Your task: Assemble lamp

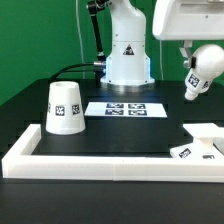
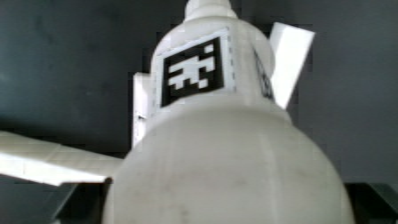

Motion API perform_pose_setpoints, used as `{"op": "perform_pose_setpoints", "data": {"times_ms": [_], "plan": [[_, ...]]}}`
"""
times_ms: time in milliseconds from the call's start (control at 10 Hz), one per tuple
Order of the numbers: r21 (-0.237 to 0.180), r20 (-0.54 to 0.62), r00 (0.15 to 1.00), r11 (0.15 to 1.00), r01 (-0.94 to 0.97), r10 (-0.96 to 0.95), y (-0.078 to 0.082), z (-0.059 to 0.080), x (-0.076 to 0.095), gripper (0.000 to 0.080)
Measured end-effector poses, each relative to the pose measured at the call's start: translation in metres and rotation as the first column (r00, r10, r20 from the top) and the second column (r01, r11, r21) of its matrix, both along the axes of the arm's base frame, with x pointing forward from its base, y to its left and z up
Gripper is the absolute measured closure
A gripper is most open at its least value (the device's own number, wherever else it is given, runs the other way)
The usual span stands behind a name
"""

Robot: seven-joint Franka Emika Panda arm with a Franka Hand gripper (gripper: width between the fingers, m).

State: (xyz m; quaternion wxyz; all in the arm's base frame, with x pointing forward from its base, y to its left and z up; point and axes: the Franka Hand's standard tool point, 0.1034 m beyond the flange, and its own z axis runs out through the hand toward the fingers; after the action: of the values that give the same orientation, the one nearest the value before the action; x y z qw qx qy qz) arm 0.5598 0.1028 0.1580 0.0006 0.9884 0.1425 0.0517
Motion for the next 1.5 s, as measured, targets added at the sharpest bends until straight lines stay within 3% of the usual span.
{"op": "perform_pose_setpoints", "data": {"times_ms": [400, 700, 800, 1000, 1200, 1500], "plan": [[0.041, 0.215, 0.977, 0.999, -0.008, -0.001, -0.014, 0.027, 0.034, 0.022], [0.057, 0.393, 0.92, 0.998, -0.021, -0.003, -0.019, 0.023, 0.035, 0.022], [0.055, 0.37, 0.929, 0.998, -0.022, 0.001, -0.017, 0.019, 0.035, 0.022], [0.053, 0.383, 0.924, 0.998, -0.024, 0.002, -0.018, 0.022, 0.053, 0.022], [0.062, 0.381, 0.925, 0.998, -0.025, -0.001, -0.009, 0.016, 0.06, 0.022], [0.061, 0.375, 0.927, 0.998, -0.032, 0.007, -0.005, 0.008, 0.059, 0.022]]}}
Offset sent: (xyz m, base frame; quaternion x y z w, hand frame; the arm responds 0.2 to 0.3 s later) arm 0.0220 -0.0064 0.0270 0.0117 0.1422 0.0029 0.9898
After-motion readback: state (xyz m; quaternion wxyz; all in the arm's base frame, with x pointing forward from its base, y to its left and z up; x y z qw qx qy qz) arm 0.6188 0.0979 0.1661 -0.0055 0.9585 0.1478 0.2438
